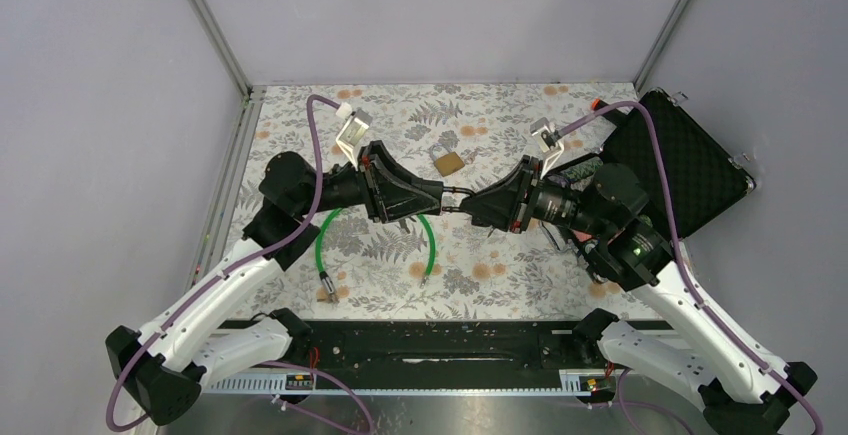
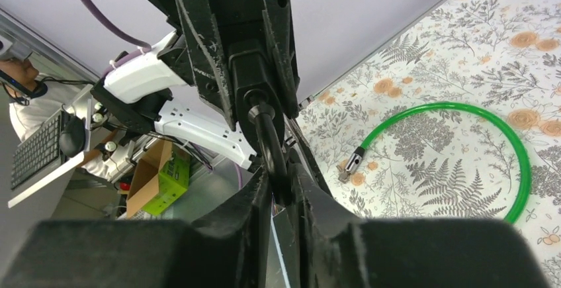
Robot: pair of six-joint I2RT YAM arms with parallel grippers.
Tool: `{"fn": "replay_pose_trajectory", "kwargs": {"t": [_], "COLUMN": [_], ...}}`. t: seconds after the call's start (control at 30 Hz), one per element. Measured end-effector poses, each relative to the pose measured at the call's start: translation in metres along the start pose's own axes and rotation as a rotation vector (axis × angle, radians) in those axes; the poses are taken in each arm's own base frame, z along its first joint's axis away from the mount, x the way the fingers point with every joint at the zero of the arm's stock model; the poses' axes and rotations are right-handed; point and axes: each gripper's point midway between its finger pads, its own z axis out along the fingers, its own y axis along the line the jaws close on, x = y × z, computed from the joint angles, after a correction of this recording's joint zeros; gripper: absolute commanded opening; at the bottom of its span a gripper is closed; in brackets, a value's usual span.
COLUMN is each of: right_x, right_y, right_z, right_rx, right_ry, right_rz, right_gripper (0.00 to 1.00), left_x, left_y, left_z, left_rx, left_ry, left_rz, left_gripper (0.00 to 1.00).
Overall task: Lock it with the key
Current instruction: Lock the lock.
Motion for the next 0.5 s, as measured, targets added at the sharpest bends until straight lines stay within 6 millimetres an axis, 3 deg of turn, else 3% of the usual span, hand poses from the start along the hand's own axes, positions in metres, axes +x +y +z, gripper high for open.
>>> {"fn": "replay_pose_trajectory", "kwargs": {"t": [0.1,0.5], "right_x": [-0.003,-0.011], "right_y": [0.003,-0.002], "right_z": [0.0,0.012], "right_rx": [-0.013,-0.026], "right_ry": [-0.009,-0.033], "right_rz": [-0.005,0.007], "right_gripper": [0.0,0.0], "left_x": [-0.001,-0.011], "left_y": [0.002,0.009], "left_z": [0.0,0.004], "left_rx": [-0.005,0.001], "left_ry": [-0.002,-0.047], "left_rz": [-0.019,-0.088], "left_gripper": [0.0,0.0]}}
